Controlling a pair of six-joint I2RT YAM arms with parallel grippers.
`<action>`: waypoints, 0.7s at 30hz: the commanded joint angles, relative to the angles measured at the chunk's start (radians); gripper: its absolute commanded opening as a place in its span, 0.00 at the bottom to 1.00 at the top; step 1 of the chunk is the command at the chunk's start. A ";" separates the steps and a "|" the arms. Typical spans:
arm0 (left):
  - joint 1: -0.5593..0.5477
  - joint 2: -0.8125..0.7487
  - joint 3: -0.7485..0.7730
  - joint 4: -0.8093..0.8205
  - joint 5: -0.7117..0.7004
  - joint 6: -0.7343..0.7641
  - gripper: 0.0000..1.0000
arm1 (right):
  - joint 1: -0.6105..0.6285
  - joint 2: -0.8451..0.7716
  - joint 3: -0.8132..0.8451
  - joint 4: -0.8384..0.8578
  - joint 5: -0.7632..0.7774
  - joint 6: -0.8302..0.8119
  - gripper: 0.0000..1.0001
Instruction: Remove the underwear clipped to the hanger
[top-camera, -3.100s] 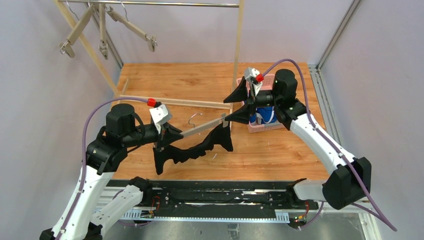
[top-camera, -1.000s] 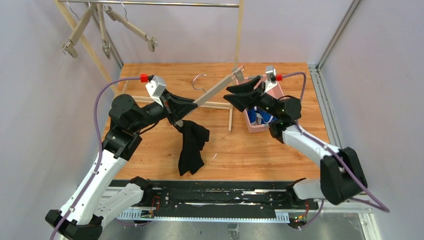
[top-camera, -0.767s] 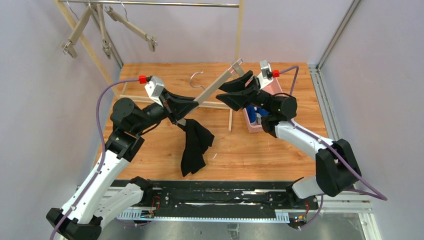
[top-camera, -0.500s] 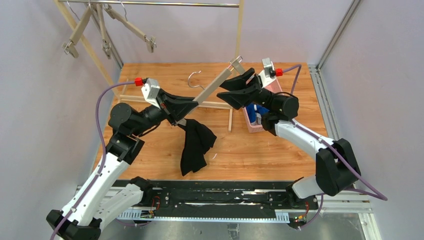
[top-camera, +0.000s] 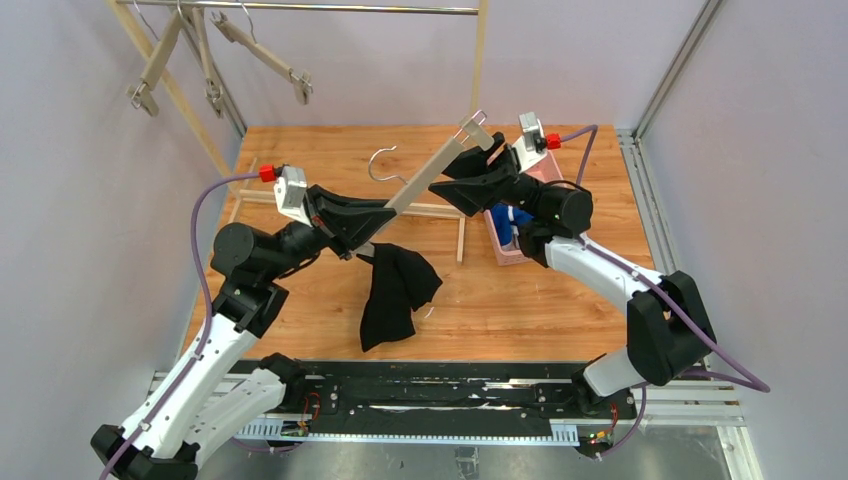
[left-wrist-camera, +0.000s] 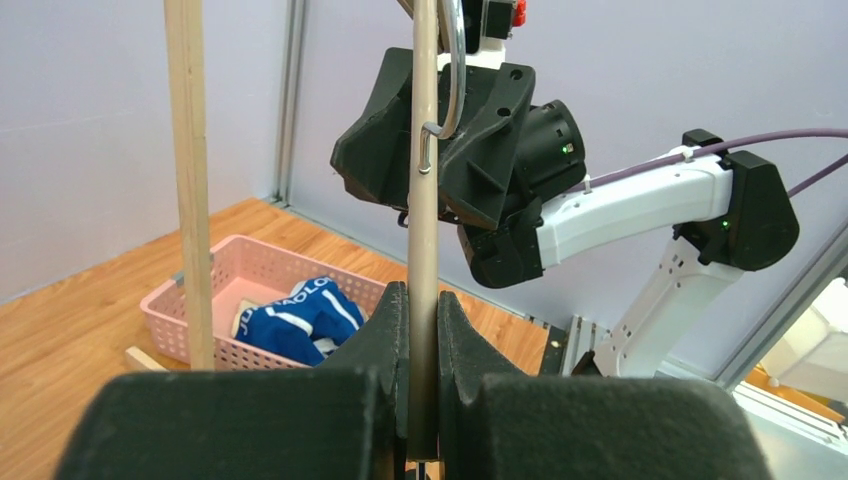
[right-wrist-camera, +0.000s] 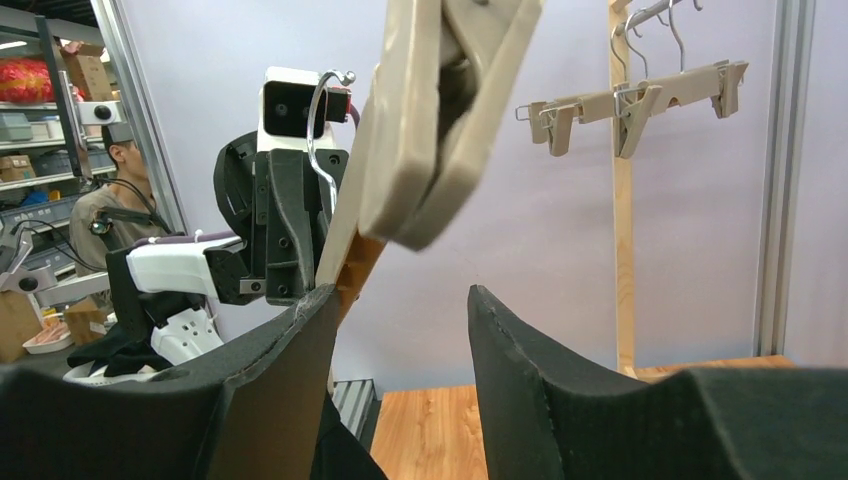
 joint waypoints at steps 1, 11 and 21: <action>-0.011 -0.012 -0.015 0.078 -0.003 -0.024 0.00 | 0.017 0.004 0.038 0.063 -0.006 -0.006 0.52; -0.022 0.011 -0.040 0.126 -0.027 -0.036 0.00 | 0.048 0.011 0.078 0.062 -0.008 -0.005 0.52; -0.022 -0.004 -0.023 0.127 -0.068 -0.006 0.00 | 0.054 -0.007 0.020 0.059 -0.016 -0.018 0.51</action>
